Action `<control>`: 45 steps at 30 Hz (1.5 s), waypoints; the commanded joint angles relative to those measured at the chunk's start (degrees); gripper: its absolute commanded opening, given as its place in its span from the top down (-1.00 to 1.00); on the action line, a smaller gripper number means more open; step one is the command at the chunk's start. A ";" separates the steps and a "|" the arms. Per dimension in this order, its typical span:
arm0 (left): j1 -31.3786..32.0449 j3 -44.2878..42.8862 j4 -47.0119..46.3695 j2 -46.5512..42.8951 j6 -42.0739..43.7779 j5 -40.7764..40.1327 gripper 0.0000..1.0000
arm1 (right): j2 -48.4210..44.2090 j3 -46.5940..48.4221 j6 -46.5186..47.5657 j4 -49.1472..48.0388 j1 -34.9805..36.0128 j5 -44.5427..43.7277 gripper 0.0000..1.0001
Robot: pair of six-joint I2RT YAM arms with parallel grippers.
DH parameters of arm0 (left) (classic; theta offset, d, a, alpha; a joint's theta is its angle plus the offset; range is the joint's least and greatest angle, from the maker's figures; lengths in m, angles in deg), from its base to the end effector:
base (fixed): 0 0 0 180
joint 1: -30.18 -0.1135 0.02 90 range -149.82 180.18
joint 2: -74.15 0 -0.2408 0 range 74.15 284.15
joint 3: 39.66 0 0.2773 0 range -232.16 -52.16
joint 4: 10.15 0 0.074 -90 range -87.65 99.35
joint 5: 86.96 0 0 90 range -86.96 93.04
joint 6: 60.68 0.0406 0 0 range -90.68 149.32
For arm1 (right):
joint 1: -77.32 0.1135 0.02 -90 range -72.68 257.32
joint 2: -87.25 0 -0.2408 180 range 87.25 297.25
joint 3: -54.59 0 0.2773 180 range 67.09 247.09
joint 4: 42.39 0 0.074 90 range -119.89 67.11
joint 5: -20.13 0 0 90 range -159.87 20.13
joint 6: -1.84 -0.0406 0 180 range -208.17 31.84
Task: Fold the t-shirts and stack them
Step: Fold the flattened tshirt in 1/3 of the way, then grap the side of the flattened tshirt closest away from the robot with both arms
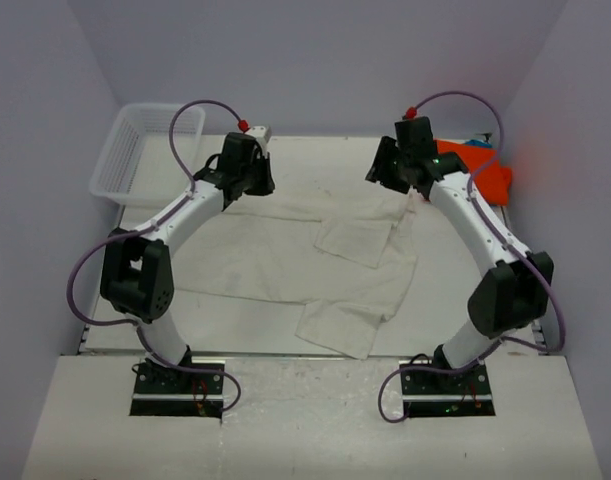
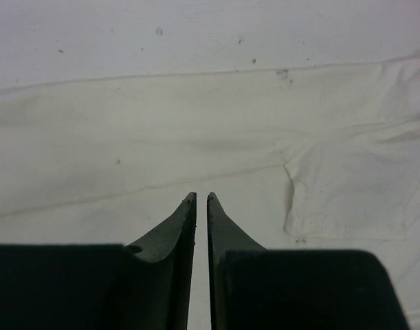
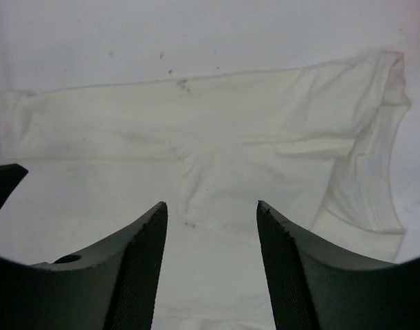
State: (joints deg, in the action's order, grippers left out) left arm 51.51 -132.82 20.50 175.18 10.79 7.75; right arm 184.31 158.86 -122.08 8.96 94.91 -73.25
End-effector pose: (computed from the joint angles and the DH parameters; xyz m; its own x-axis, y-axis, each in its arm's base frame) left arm 0.3996 -0.1596 0.2406 -0.6843 -0.0728 -0.7256 0.2161 0.9301 -0.2971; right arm 0.3886 0.1207 0.3075 -0.6967 0.3635 -0.6184 0.1536 0.9177 0.3664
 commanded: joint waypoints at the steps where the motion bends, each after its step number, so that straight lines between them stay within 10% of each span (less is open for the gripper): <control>1: 0.83 -0.02 3.89 -3.82 -0.29 -2.87 0.76 | -8.88 -10.16 1.75 -1.50 1.30 2.14 -0.14; 19: 2.41 4.20 8.21 -7.60 -3.19 3.99 0.78 | -56.18 -62.40 -30.21 3.68 29.06 -4.09 0.02; 31: 3.46 9.46 6.99 -12.43 -2.75 3.82 0.77 | -38.18 -61.45 -54.85 6.41 55.44 -12.53 0.04; 45: 3.46 12.20 6.99 -16.04 -1.87 1.97 0.74 | -30.37 -62.94 -54.60 1.59 54.75 -13.15 0.17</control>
State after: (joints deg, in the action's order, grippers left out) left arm 54.81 -120.88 28.13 160.50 8.87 10.20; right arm 150.08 96.63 -175.45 15.19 150.01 -82.82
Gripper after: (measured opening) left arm 0.127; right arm 0.428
